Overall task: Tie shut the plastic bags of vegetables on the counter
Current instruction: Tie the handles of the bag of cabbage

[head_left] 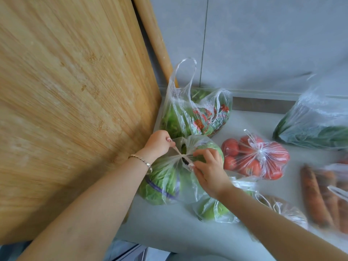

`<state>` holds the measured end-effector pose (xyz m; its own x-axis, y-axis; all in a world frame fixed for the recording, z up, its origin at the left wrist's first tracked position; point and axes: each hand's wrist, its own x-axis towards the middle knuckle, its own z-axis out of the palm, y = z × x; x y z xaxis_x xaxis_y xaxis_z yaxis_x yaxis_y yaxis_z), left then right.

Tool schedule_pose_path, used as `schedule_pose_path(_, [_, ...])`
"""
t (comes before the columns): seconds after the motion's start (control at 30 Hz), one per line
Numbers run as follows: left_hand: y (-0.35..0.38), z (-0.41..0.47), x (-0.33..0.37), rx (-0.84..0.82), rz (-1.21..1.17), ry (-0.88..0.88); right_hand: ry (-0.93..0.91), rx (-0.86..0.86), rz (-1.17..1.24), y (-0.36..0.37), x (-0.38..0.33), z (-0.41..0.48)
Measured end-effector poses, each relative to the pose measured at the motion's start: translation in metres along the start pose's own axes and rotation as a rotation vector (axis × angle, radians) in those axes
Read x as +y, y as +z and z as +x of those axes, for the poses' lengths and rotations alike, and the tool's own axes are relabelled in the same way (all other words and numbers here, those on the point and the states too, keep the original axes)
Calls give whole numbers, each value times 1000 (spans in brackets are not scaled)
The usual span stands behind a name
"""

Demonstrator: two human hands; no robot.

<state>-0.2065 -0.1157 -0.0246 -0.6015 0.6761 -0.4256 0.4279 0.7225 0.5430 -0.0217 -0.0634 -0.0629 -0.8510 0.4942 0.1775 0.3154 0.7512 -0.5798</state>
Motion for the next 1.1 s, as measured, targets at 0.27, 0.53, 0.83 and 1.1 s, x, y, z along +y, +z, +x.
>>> schedule_pose_path(0.27, [20, 0, -5, 38, 53, 14, 199, 87, 291, -8, -11, -30])
schedule_pose_path(0.53, [-20, -47, 0, -246, -1055, -74, 329, 90, 583, -46, -44, 32])
schedule_pose_path(0.83, [0, -36, -3, -11, -1549, -34, 309, -55, 776, -38, -61, 71])
schedule_pose_path(1.1, [9, -8, -12, 98, -1011, -245, 555, -40, 816, -19, -32, 34])
